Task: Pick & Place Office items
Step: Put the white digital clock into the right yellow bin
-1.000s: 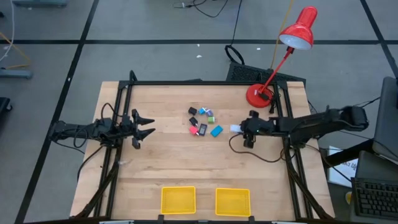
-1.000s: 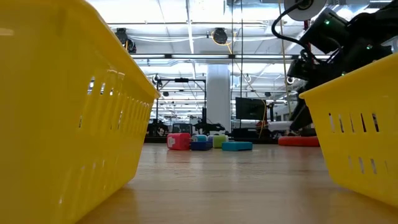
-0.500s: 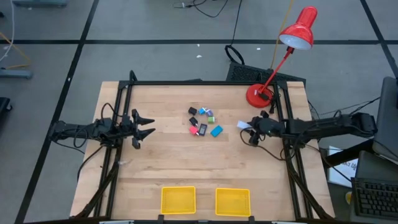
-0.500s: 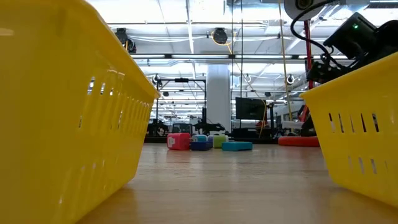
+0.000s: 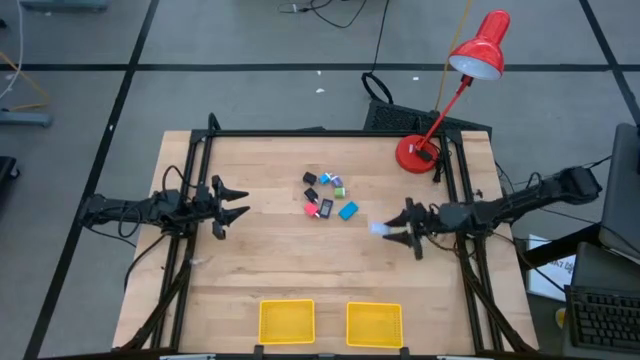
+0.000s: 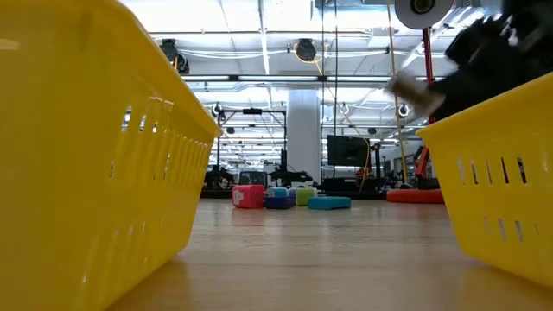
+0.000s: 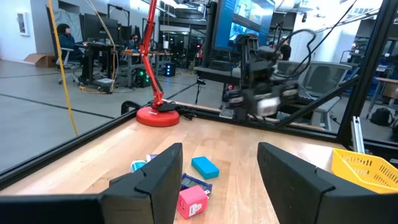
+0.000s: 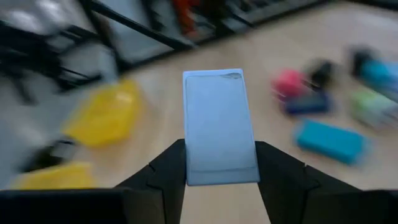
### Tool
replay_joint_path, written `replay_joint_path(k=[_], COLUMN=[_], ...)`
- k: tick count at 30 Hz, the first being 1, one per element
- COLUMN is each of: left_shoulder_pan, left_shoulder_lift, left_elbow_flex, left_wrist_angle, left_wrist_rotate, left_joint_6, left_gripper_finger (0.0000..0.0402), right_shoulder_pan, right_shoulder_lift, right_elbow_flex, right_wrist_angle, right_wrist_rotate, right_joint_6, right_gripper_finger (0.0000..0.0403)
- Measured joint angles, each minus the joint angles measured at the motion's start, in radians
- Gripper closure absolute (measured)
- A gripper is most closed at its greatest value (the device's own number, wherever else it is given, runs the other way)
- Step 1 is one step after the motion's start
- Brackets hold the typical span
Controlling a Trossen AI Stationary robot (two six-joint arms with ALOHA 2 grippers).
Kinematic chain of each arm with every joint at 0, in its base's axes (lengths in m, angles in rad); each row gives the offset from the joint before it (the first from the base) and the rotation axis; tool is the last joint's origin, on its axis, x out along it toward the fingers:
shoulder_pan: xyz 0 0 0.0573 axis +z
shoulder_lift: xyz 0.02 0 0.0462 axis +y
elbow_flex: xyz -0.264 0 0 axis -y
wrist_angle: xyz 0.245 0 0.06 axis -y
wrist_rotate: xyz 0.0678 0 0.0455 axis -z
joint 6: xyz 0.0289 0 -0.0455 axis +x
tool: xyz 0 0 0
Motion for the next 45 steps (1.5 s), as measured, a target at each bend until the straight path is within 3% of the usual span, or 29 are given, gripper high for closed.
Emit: replay_joint_path(k=[3,7,12,20,30,37,45], left_shoulder_pan=[0.0,0.0,0.0,0.0,0.0,0.0,0.0], left_shoulder_lift=[0.0,0.0,0.0,0.0,0.0,0.0,0.0], left_elbow_flex=[0.0,0.0,0.0,0.0,0.0,0.0,0.0], left_wrist_angle=[0.0,0.0,0.0,0.0,0.0,0.0,0.0], left_wrist_rotate=[0.0,0.0,0.0,0.0,0.0,0.0,0.0], left_joint_6=[0.0,0.0,0.0,0.0,0.0,0.0,0.0], left_gripper_finger=[0.019,0.019,0.019,0.019,0.019,0.019,0.019], right_shoulder_pan=[0.122,0.288,0.479,0.663,0.699,0.699,0.697], right_shoulder_lift=[0.005,0.028,0.131,0.397,0.72,0.851,0.912], right_elbow_flex=[0.003,0.049,0.155,0.479,0.829,0.864,0.863], right_wrist_angle=[0.099,0.099,0.079,-0.17,-0.479,-0.5,-0.545], right_wrist_rotate=[0.065,0.247,0.386,0.451,0.474,0.469,0.473], right_joint_6=[-0.005,-0.035,-0.062,-0.044,0.112,0.229,0.347], right_gripper_finger=[0.025,0.025,0.025,0.025,0.025,0.025,0.025])
